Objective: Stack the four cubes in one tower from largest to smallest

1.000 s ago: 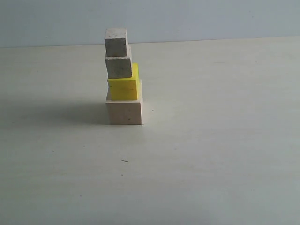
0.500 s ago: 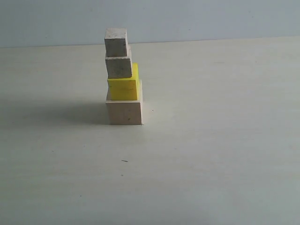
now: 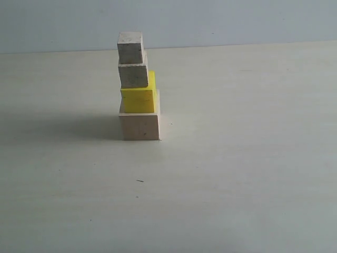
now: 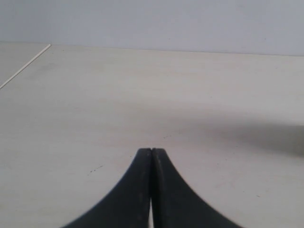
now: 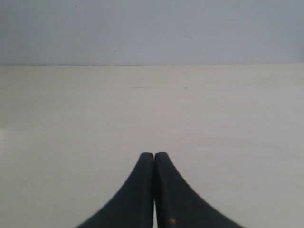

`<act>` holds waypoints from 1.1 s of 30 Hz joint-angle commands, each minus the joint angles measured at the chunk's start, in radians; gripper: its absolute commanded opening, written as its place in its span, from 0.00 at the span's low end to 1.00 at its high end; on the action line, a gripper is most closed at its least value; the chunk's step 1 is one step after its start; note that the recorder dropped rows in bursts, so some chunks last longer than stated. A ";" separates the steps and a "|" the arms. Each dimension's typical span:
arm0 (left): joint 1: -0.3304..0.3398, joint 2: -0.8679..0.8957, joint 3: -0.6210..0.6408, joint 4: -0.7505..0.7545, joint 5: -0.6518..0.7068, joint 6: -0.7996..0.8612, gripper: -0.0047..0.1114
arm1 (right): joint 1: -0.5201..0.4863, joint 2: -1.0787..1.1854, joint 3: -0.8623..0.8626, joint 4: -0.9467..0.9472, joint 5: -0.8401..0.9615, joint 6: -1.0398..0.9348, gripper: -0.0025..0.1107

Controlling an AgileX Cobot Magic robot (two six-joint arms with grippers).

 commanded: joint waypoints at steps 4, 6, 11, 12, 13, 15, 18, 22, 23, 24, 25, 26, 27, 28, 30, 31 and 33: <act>0.002 -0.006 0.001 -0.013 -0.011 -0.004 0.04 | -0.043 -0.005 0.004 0.002 -0.002 0.017 0.02; 0.002 -0.006 0.001 -0.013 -0.011 -0.004 0.04 | -0.043 -0.005 0.004 0.004 -0.002 0.019 0.02; 0.002 -0.006 0.001 -0.013 -0.011 -0.004 0.04 | -0.043 -0.005 0.004 0.004 0.002 0.062 0.02; 0.002 -0.006 0.001 -0.013 -0.011 -0.004 0.04 | -0.043 -0.005 0.004 0.004 0.002 0.067 0.02; 0.002 -0.006 0.001 -0.013 -0.011 -0.004 0.04 | -0.043 -0.005 0.004 0.004 0.002 0.067 0.02; 0.002 -0.006 0.001 -0.013 -0.011 -0.004 0.04 | -0.043 -0.005 0.004 0.004 0.002 0.067 0.02; 0.002 -0.006 0.001 -0.013 -0.011 -0.004 0.04 | -0.043 -0.005 0.004 0.004 0.002 0.067 0.02; 0.002 -0.006 0.001 -0.013 -0.011 -0.004 0.04 | -0.043 -0.005 0.004 0.004 0.002 0.067 0.02; 0.002 -0.006 0.001 -0.013 -0.011 -0.004 0.04 | -0.043 -0.005 0.004 0.004 0.002 0.067 0.02; 0.002 -0.006 0.001 -0.013 -0.011 -0.004 0.04 | -0.043 -0.005 0.004 0.004 0.002 0.067 0.02; 0.002 -0.006 0.001 -0.013 -0.011 -0.004 0.04 | -0.043 -0.005 0.004 0.004 0.000 0.067 0.02; 0.002 -0.006 0.001 -0.013 -0.011 -0.004 0.04 | -0.043 -0.005 0.004 0.004 0.000 0.067 0.02; 0.002 -0.006 0.001 -0.013 -0.011 -0.004 0.04 | -0.043 -0.005 0.004 0.004 0.000 0.067 0.02; 0.002 -0.006 0.001 -0.013 -0.011 -0.004 0.04 | -0.043 -0.005 0.004 0.004 0.000 0.067 0.02; 0.002 -0.006 0.001 -0.013 -0.011 -0.004 0.04 | -0.043 -0.005 0.004 0.004 0.000 0.067 0.02; 0.002 -0.006 0.001 -0.013 -0.011 -0.004 0.04 | -0.043 -0.005 0.004 0.004 0.000 0.067 0.02; 0.002 -0.006 0.001 -0.013 -0.011 -0.004 0.04 | -0.043 -0.005 0.004 0.004 0.000 0.067 0.02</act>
